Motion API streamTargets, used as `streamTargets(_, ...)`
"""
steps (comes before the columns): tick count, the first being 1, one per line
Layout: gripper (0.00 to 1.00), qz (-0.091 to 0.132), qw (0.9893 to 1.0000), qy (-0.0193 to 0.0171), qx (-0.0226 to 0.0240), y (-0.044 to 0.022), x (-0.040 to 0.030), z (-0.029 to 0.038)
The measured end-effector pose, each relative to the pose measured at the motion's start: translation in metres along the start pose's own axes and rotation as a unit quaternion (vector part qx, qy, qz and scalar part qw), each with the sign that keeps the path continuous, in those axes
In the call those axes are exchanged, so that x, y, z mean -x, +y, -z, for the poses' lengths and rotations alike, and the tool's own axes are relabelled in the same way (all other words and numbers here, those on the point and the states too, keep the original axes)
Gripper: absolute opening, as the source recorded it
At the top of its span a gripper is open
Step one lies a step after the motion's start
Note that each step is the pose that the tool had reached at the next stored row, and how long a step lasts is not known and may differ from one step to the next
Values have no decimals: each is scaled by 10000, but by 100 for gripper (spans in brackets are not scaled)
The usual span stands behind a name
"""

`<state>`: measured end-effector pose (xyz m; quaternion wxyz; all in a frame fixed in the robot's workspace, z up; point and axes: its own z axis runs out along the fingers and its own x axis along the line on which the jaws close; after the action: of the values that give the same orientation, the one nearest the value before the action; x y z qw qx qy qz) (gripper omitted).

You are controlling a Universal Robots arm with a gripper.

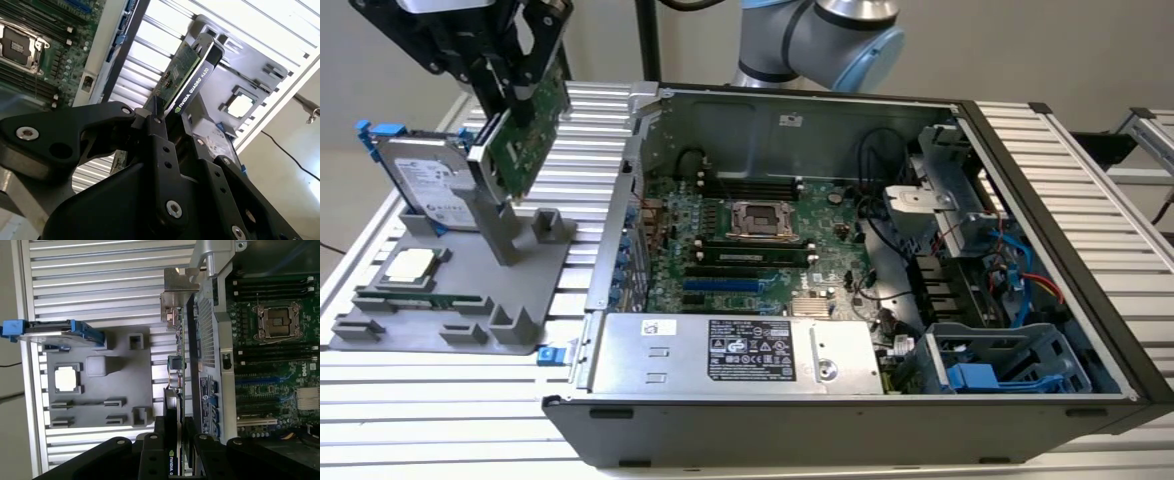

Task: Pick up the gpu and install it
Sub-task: 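Pick up the gpu and move the gpu toward the slot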

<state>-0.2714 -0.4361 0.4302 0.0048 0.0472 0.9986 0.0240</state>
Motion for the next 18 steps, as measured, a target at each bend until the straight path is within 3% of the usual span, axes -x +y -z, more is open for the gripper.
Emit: streamTargets(18,0,0,10000,0,0,21,220,-3)
